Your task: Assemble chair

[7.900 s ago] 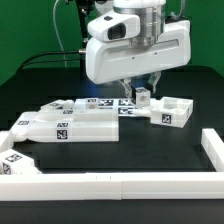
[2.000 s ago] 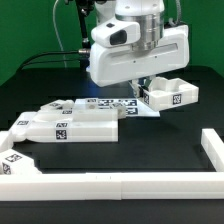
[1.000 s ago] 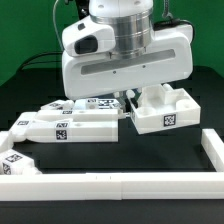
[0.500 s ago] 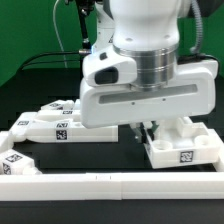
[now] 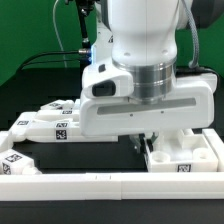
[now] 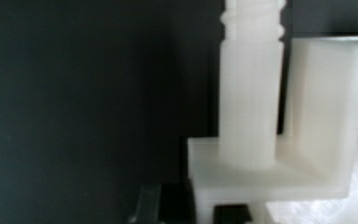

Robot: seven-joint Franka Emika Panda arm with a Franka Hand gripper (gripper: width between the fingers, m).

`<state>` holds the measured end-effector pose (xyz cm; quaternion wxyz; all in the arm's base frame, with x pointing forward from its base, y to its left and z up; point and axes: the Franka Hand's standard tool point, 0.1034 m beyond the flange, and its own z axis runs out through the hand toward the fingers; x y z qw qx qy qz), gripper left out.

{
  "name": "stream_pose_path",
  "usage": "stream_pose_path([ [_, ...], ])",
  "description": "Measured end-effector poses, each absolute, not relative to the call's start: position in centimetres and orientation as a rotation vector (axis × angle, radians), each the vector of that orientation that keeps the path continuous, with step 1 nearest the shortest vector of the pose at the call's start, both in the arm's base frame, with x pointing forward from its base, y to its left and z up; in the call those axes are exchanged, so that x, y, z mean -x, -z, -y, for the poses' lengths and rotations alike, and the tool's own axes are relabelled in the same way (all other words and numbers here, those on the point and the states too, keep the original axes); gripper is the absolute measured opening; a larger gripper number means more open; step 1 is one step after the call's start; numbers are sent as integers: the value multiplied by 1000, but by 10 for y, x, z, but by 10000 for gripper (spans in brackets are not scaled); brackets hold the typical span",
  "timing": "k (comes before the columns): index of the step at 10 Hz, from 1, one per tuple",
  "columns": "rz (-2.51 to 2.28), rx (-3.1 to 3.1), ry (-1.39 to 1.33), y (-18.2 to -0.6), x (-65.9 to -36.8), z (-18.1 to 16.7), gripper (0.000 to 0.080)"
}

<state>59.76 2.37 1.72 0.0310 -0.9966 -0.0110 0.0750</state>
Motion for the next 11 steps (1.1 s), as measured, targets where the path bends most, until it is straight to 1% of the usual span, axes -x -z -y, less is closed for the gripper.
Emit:
stream_pose_path([
  [2,0,3076,-197,-12,-604,-32,29],
  [5,-33,3083,-183,-12,-613,-33,29],
  [8,-66,3080,-218,-12,-613,-33,29],
  [9,-64,3080,-217,-12,-613,-33,138],
  [10,-64,3080,-217,-12,-613,-33,138],
  [11,-56,3075,-232,-17,-613,-32,304],
])
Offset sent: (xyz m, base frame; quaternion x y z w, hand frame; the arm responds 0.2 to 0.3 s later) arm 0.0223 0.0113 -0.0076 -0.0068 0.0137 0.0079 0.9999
